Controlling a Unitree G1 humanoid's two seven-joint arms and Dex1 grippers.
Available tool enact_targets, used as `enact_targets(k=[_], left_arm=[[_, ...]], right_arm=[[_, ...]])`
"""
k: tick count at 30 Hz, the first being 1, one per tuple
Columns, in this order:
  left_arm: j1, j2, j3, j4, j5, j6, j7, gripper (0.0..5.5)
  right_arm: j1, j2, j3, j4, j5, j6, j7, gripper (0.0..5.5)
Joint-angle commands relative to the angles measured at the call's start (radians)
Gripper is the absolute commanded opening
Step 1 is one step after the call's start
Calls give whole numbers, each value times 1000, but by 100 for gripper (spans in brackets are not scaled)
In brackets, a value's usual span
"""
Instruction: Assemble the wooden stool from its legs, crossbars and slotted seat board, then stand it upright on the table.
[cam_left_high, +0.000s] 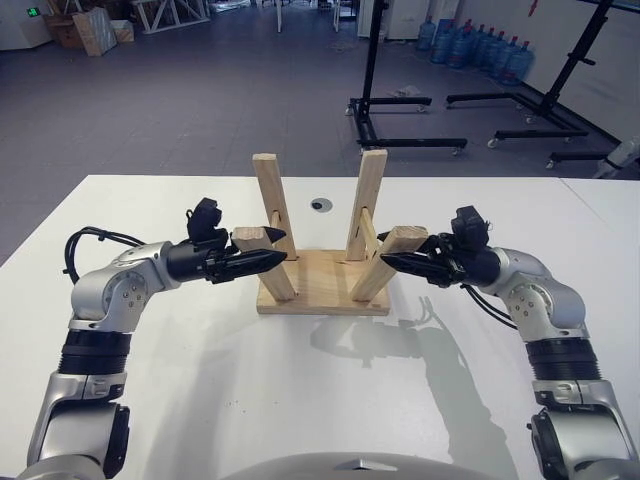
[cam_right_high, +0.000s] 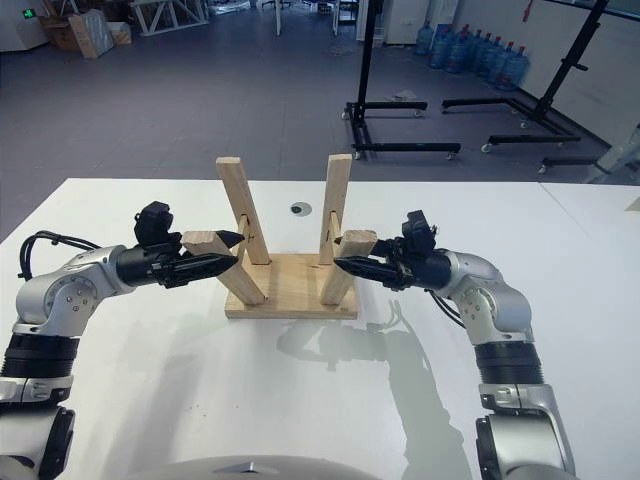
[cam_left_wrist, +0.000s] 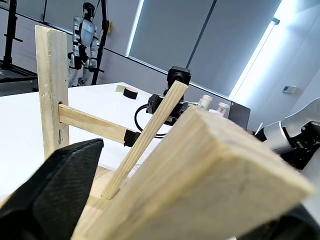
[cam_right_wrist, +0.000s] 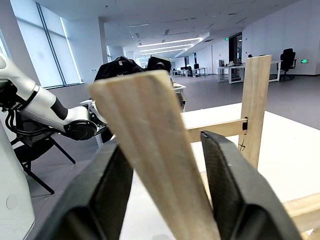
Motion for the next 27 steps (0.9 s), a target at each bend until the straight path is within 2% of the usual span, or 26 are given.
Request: enact_targets(k=[1,5,8,11,15,20,27], left_arm=[[-10,23,12,-12,-39,90,22,311],[-63,13,73,22,-123,224,103,259],[-103,6,102,16,-161,313,201,231],[-194,-47,188,91,-250,438,379,201],[-313,-133,263,220,-267,597,670,155],[-312,-207,306,319,-225,652,858,128],[-246,-219,291,405,-161,625,894,128]], right_arm=[[-15,-11,2,3,-5,55,-40,157],[-42,-21,-11,1,23,172,-122,149],[-100,-10,-69,-21,115,323,-263,141],[-182,29,-130,-4,208,514,-472,136],[-298,113,-245,181,235,686,-845,131],[-286,176,-297,262,235,739,-1013,131],[-211,248,-338,220,270,781,-1101,136]])
